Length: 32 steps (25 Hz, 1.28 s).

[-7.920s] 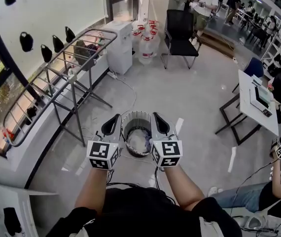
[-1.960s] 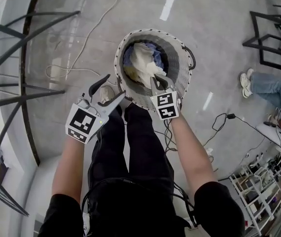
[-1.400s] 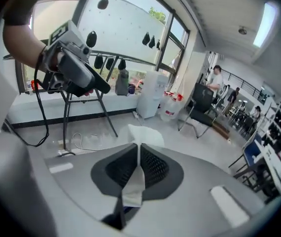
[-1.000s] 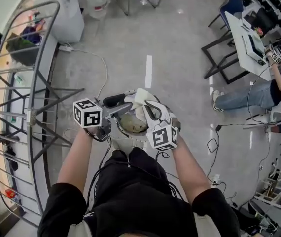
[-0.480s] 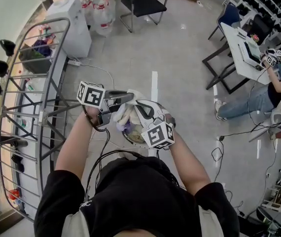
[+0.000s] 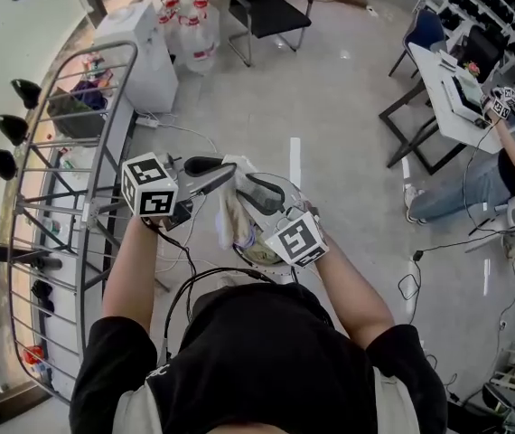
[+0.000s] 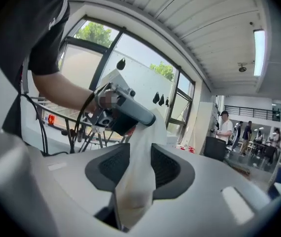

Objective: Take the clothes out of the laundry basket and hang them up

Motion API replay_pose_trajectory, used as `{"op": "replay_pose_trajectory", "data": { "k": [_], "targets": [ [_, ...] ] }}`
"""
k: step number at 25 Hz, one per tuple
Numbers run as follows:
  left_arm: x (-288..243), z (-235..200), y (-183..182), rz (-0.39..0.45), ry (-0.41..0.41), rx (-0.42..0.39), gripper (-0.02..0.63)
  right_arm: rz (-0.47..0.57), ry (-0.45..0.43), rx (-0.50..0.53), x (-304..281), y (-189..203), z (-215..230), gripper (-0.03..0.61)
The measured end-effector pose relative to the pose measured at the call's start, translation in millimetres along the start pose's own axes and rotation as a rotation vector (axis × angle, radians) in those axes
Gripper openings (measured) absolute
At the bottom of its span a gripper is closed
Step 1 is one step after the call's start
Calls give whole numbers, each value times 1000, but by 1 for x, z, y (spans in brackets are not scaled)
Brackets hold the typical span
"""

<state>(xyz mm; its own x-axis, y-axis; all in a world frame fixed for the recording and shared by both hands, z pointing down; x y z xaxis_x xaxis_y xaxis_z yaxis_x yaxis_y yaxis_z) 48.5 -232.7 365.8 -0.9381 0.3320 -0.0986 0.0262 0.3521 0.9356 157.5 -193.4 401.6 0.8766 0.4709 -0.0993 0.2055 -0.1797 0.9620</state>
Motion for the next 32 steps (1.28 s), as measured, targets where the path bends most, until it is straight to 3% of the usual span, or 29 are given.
{"op": "replay_pose_trajectory", "data": {
  "k": [4,9,12,17,22,25,27,28,29,32],
  "targets": [
    [21,12,-16,41,38,-42,16,80,-6,-138,9,-12,10,173],
    [56,24,-42,135,100,-35,17,99,20,-345,19,10,39,176],
    [70,40,-48,111,157,-43,17,63,-66,-537,10,34,48,183],
    [85,74,-45,-3,279,-83,17,-36,-325,-784,-35,59,29,226],
    [100,104,-37,-41,287,-94,17,-87,-784,-1088,-75,54,-24,342],
    [112,114,-30,-62,225,-90,17,-156,-1105,-1192,-77,43,-71,337],
    [126,113,-25,-69,165,-80,17,-173,-1221,-1153,-77,35,-95,228],
    [135,112,-21,-68,135,-72,17,-158,-1211,-1117,-81,33,-100,117],
    [145,113,-18,-64,106,-64,17,-132,-1166,-1084,-85,32,-100,48],
    [180,118,-7,-43,14,-48,17,-50,-971,-989,-96,31,-91,35]
  ]
}}
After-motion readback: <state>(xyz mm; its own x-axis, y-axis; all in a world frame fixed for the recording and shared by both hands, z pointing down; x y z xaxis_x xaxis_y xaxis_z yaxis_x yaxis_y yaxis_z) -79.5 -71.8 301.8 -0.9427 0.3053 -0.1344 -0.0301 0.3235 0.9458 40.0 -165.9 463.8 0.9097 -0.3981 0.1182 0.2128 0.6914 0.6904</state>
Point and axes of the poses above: the fingertips, and each gripper's own axes: x backward along the fingers, z to its right, y out of its underside, the point moved 6 cm from there along x, backward along the fingers, and after that the axes turned 6 degrees about z, right-handed, at the moved point
